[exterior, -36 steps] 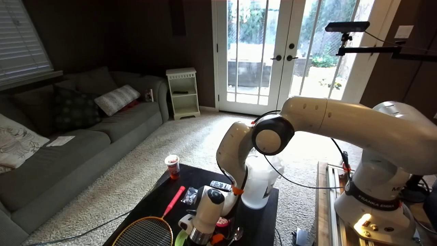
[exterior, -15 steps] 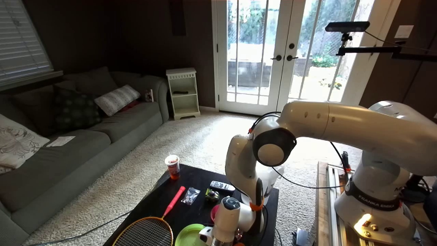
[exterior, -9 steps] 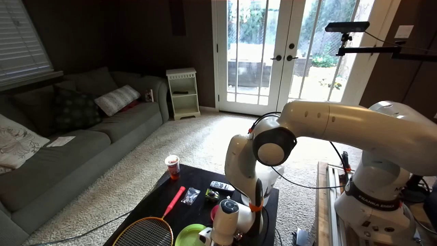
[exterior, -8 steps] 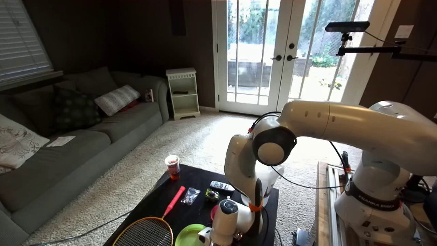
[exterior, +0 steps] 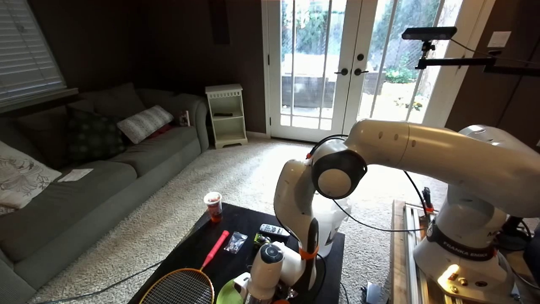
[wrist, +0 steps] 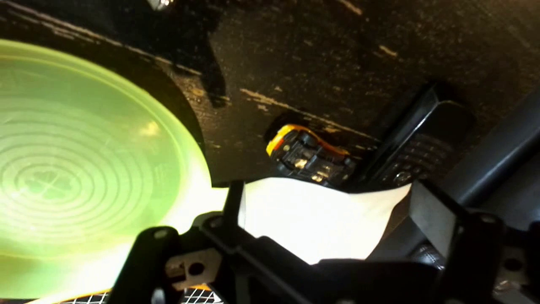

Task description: Pick up the toy car

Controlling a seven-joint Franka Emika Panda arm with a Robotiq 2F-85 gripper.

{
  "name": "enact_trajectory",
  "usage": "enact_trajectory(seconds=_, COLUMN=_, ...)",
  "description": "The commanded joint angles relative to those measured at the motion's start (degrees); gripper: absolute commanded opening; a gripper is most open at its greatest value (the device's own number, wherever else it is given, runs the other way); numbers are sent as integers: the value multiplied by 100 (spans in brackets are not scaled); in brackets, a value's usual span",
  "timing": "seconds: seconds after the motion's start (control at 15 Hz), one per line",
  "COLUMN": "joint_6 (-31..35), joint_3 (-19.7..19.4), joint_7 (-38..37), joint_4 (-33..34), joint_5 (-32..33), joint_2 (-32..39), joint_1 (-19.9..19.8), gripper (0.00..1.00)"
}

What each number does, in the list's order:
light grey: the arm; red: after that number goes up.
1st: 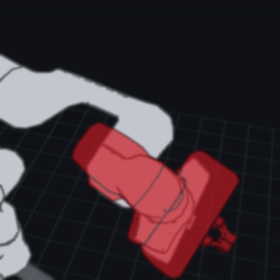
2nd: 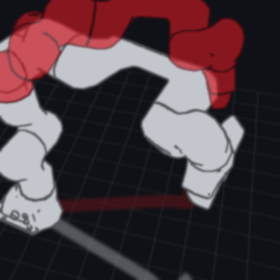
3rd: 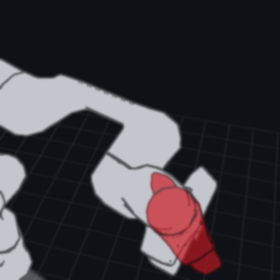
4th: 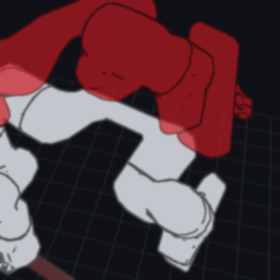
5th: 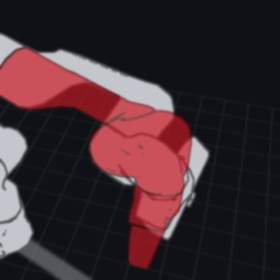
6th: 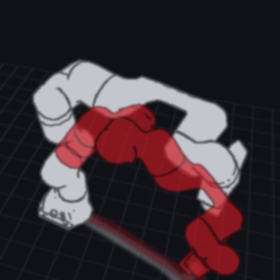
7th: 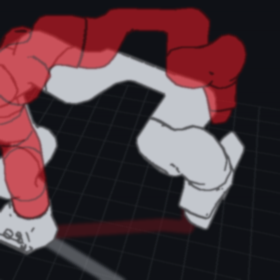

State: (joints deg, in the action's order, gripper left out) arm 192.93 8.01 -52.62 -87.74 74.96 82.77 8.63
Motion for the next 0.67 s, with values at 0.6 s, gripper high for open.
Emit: enact_trajectory(seconds=0.6, joint_6=0, joint_3=-7, joint_7=-17, joint_4=20, joint_5=0, joint_2=-90, joint_1=0, gripper=100)
